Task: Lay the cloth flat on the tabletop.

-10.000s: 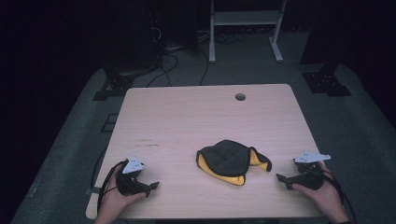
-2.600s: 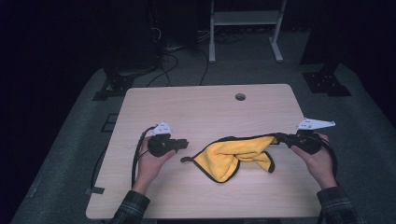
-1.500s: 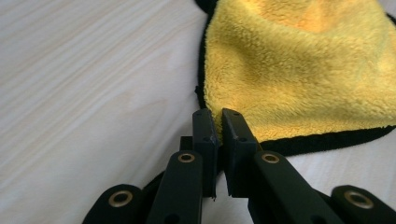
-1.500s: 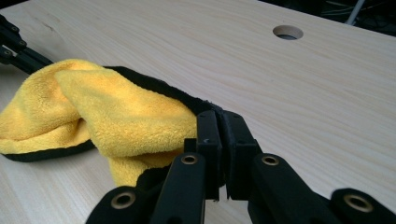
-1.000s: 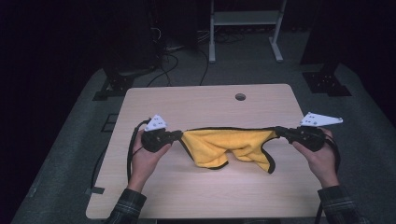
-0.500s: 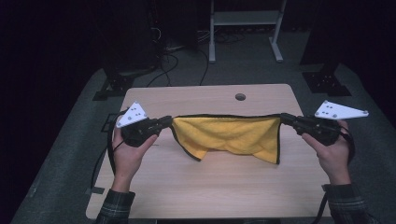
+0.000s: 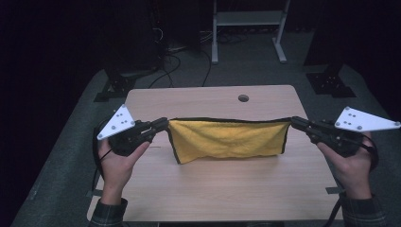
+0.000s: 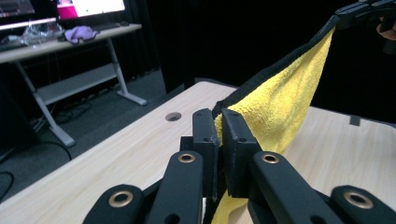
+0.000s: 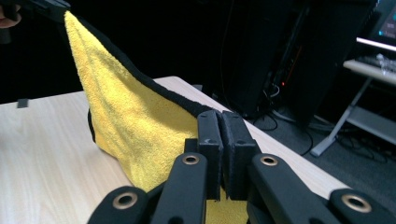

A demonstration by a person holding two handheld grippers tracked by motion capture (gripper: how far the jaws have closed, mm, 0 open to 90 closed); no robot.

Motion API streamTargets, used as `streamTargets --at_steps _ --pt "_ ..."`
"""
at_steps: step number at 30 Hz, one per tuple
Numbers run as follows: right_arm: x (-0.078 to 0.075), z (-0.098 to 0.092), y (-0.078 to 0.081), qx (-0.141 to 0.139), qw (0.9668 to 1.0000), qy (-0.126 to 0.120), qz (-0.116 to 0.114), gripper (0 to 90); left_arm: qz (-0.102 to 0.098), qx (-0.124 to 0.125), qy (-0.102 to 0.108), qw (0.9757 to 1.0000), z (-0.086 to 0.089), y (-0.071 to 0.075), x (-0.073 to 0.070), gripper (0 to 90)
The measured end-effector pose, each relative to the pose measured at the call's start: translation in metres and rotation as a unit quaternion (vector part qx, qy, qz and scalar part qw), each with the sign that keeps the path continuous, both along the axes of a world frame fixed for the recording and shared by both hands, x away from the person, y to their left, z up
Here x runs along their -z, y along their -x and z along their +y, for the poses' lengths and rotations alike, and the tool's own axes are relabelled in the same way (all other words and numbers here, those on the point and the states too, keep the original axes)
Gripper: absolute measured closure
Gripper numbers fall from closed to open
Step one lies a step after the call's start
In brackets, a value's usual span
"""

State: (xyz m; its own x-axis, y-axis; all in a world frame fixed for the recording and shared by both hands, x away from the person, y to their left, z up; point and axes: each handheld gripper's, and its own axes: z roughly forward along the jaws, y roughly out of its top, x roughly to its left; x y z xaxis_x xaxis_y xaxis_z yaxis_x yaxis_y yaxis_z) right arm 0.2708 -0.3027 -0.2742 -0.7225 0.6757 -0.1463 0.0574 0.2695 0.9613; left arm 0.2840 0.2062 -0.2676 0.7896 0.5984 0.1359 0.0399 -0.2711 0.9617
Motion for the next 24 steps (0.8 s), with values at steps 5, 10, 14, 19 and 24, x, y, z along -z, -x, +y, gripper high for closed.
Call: streamTargets --at_steps 5,10,14,19,24 --pt "-0.017 0.004 0.028 -0.017 0.9995 0.002 -0.026 86.1 -0.026 0.007 0.003 0.9996 0.008 0.026 -0.014 84.7" --pt "-0.031 0.006 0.049 -0.038 0.998 0.007 -0.05 86.2 -0.033 0.018 0.007 0.9993 0.018 0.04 -0.025 84.7" --pt "-0.028 0.009 0.042 -0.036 0.9986 0.011 -0.036 86.2 -0.003 0.011 0.004 0.9999 0.017 0.025 -0.011 84.7" --pt "0.014 0.014 -0.005 -0.022 0.9987 0.023 0.039 86.1 0.059 -0.005 -0.015 0.9981 0.014 -0.015 0.029 84.7" --pt "0.051 0.018 -0.042 -0.009 0.9952 0.037 0.09 86.1 0.097 -0.018 -0.027 0.9948 0.011 -0.041 0.059 84.7"
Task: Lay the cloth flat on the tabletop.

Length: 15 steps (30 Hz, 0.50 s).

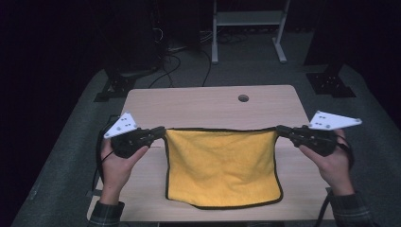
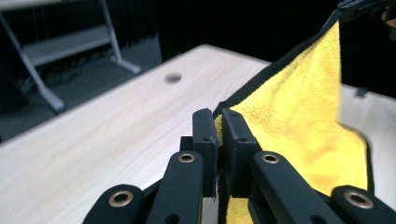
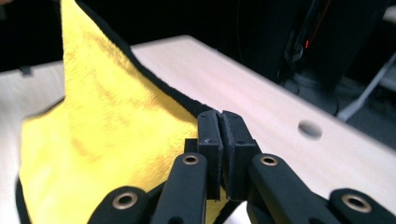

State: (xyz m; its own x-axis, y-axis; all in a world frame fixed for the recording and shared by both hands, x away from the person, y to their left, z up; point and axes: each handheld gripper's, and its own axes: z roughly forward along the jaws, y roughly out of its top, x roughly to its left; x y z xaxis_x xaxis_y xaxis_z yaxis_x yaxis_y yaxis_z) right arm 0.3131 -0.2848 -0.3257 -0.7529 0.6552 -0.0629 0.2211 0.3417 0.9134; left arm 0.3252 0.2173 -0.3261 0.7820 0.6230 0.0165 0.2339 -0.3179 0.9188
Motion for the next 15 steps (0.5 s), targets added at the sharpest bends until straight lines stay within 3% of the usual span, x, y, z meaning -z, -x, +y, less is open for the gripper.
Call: streamTargets --at_steps 1,2,3,5,15 --pt "0.015 0.002 -0.015 0.007 0.9997 0.008 0.021 86.1 0.007 -0.003 -0.002 1.0 -0.001 -0.006 0.007 84.6" --pt "0.022 0.004 -0.021 0.013 0.9995 0.012 0.028 86.1 0.019 -0.01 -0.007 0.9998 -0.002 -0.017 0.018 84.6" --pt "0.022 0.004 -0.021 0.013 0.9995 0.012 0.028 86.1 0.019 -0.01 -0.007 0.9998 -0.002 -0.017 0.018 84.6" --pt "0.037 0.007 -0.038 0.021 0.9985 0.019 0.046 86.1 0.033 -0.019 -0.015 0.9992 -0.004 -0.031 0.032 84.6" --pt "0.063 0.015 -0.074 0.043 0.9956 0.03 0.077 85.9 0.054 -0.048 -0.038 0.9967 -0.008 -0.063 0.057 84.6"
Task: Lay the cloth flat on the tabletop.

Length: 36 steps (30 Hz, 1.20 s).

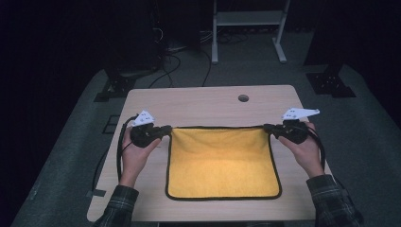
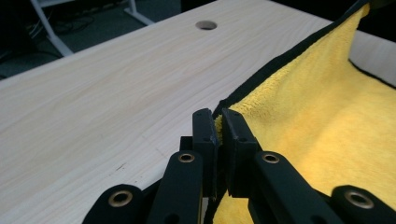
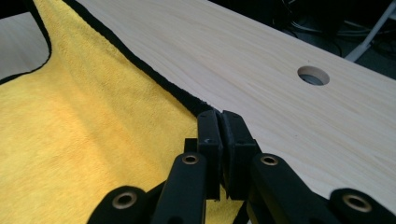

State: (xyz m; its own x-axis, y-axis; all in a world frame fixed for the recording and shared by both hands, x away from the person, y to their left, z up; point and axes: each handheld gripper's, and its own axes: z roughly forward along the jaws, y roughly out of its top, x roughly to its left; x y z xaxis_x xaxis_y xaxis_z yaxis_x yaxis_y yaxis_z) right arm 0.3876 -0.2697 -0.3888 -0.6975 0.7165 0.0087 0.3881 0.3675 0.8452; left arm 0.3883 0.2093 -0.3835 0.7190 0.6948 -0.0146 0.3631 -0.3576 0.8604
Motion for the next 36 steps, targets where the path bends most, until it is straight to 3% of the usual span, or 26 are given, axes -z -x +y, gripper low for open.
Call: streamTargets --at_steps 9,17,22,30,36 --pt "0.031 0.006 -0.039 0.022 0.9993 0.007 0.029 85.8 0.03 -0.027 -0.015 0.9991 -0.005 -0.038 0.03 84.4" --pt "0.043 0.013 -0.062 0.039 0.9981 0.018 0.045 85.6 0.052 -0.047 -0.033 0.997 -0.009 -0.062 0.049 84.3" --pt "0.05 0.014 -0.07 0.049 0.9971 0.022 0.054 85.5 0.056 -0.053 -0.046 0.996 -0.012 -0.07 0.053 84.1" --pt "0.065 0.017 -0.081 0.061 0.9951 0.034 0.069 84.0 0.071 -0.066 -0.078 0.9923 -0.019 -0.083 0.065 83.4" --pt "0.069 0.008 -0.086 0.103 0.9919 0.035 0.065 72.2 0.064 -0.085 -0.089 0.9903 -0.019 -0.086 0.066 76.9"
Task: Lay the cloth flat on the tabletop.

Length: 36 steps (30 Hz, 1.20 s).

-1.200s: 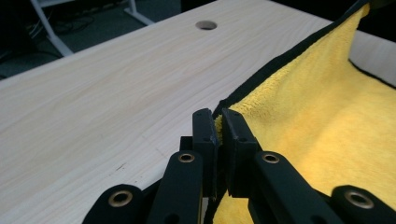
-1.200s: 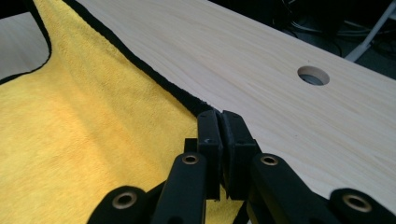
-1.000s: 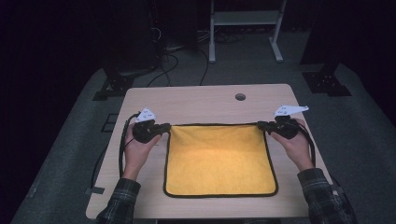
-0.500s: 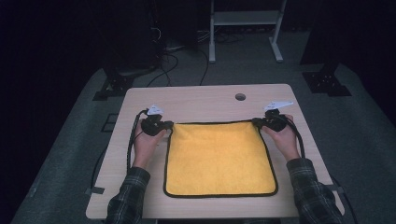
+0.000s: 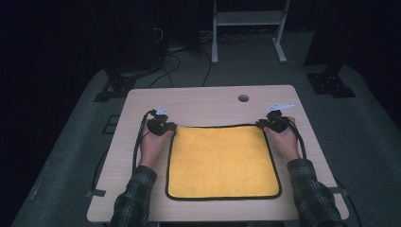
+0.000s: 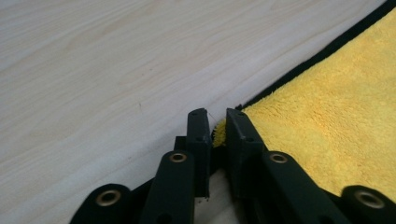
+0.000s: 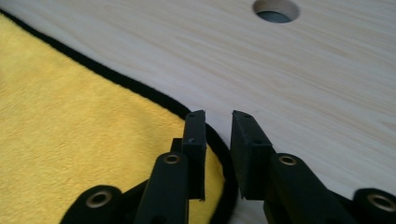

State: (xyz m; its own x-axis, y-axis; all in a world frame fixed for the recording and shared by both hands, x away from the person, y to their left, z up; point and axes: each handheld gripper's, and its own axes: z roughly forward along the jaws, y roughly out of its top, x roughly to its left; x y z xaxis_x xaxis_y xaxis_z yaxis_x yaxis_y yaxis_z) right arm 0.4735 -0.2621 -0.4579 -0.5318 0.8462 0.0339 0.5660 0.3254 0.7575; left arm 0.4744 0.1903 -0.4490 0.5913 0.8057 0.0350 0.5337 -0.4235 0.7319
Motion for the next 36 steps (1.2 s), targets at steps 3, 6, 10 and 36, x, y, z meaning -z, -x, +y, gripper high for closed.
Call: streamTargets --at_steps 3,6,10,36 --pt "-0.003 -0.013 0.001 0.018 0.9998 -0.004 -0.004 69.7 -0.012 -0.017 0.0 0.9998 0.007 0.001 -0.006 65.8" --pt "-0.006 -0.019 0.004 0.02 0.9997 -0.011 -0.006 62.3 -0.016 -0.024 0.015 0.9995 0.013 0.004 -0.013 56.0" --pt "-0.008 -0.024 0.014 0.017 0.9995 -0.02 -0.015 51.9 -0.009 -0.014 0.033 0.9993 0.022 0.015 -0.019 44.3" --pt "0.024 -0.082 0.108 0.04 0.9989 0.02 0.013 27.4 0.019 0.011 0.083 0.9963 0.031 0.107 0.003 41.8"
